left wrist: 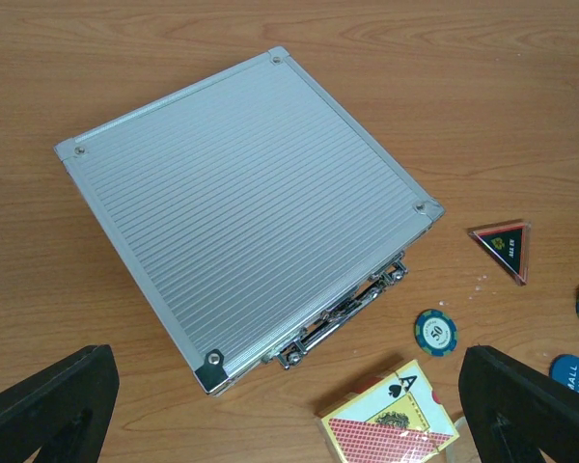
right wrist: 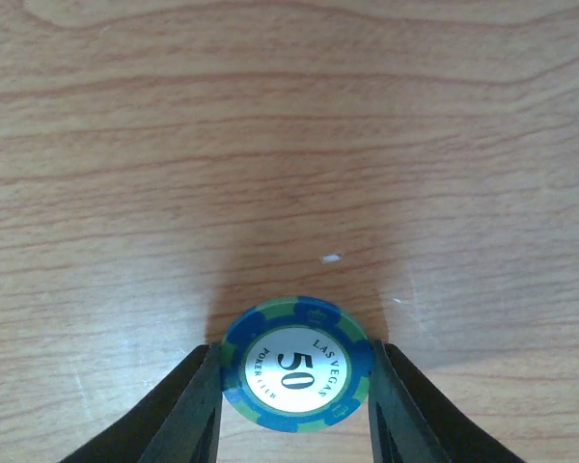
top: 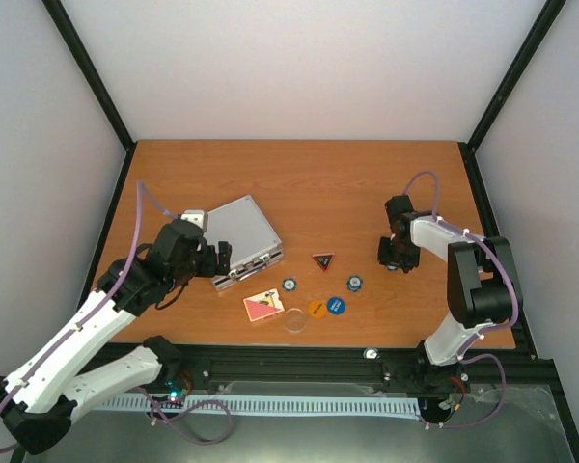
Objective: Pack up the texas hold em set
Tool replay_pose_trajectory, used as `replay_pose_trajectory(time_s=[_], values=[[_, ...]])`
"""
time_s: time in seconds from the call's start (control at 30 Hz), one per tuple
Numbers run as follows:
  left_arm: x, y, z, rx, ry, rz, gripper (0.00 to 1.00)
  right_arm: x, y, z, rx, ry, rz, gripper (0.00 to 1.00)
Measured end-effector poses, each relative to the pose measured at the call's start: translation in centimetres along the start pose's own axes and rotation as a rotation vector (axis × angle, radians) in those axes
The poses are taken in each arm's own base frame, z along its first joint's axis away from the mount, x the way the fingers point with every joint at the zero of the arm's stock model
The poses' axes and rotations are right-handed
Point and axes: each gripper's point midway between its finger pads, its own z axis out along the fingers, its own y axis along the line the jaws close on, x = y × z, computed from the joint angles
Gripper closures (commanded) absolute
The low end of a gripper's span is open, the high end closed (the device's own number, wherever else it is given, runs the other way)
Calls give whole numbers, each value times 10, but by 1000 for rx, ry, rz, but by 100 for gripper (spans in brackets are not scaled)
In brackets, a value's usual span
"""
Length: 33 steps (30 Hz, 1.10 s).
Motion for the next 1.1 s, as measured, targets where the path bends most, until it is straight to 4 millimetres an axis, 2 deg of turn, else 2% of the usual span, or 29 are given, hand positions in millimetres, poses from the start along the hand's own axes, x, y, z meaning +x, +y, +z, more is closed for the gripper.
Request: replay_pose_trajectory(time_s=[0.3,0.53,0.67,0.83,0.9,1.07,1.1], values=[[0,0,0,0,0,0,0,1,6,-5,-38,2,2,72],[0,0,0,1,0,0,0,0,15,-26,-78,-41,-16,74],[0,0,0,1,0,0,0,6,28,-33,-92,-50,-53,74],[0,-1,0,4,2,0,0,19,57,-39,-102,-45,-138,73],[0,-1,0,4,2,0,0,21,64,-42,-106,-49,-156,70],[1,0,0,4,1,0,0,19,62,-42,-93,-58,-149,48],[1,0,0,4,2,0,0,19,62,-42,-92,-58,-144,41]])
